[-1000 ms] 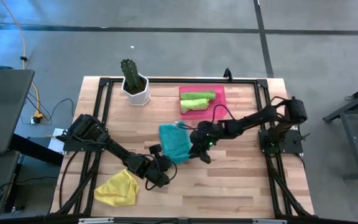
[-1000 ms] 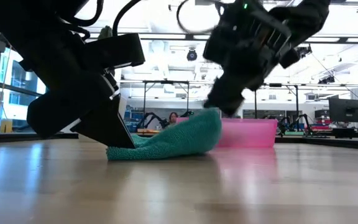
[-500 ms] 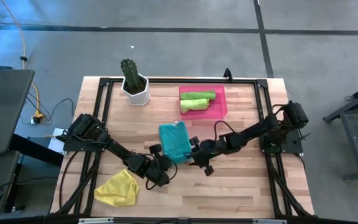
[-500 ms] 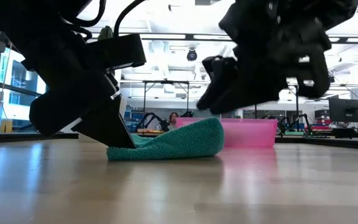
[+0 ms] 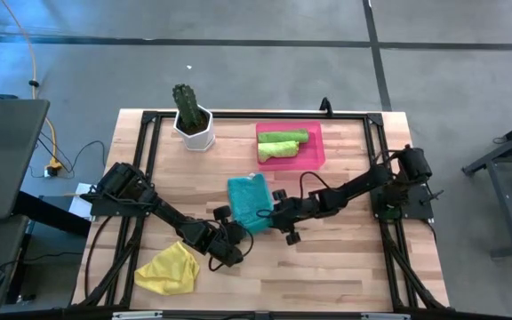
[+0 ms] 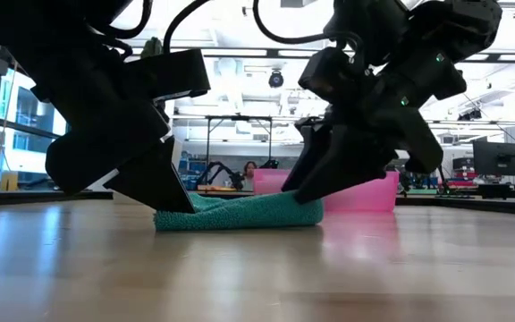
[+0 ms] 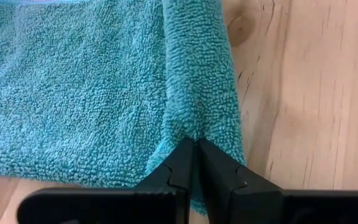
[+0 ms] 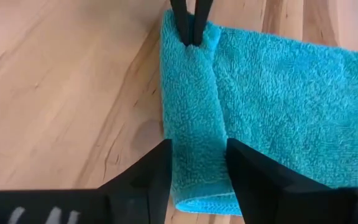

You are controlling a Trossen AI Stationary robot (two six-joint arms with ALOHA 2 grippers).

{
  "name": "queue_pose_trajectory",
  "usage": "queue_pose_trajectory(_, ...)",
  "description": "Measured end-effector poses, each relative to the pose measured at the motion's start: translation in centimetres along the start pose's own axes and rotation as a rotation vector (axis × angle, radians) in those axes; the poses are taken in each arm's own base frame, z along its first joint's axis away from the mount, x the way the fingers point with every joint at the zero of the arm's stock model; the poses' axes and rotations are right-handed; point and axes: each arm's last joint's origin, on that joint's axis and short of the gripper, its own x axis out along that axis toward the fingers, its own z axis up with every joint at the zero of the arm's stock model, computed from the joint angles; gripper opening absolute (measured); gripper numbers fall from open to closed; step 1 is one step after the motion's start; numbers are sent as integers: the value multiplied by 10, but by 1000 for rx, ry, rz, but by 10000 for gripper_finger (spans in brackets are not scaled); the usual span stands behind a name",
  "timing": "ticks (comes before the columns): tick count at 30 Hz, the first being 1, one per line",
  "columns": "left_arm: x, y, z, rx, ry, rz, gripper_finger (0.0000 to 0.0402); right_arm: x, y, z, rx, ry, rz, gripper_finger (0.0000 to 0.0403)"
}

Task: Roll microfiber towels into tight, uniform cylinder then place into a basket
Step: Roll the blue microfiber cloth

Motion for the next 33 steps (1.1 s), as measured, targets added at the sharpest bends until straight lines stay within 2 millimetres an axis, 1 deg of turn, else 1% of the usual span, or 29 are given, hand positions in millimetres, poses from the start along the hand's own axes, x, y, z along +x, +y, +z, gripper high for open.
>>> queue_pose_trajectory(6,0,0,0,0,0,0,19,0,0,-2,25,16,10,170)
queue_pose_trajectory(10,0,0,0,0,0,0,19,0,1,-3,35,34,13,179)
queue_pose_trajectory(19,0,0,0,-2,0,1,19,0,1,-6,111,59,16,179)
queue_pose_trajectory(27,0,0,0,-6,-4,-1,19,12,4,-16,149,96,30,179)
queue_pose_trajectory(33,0,0,0,-7,-5,-3,19,12,4,-16,205,101,25,176)
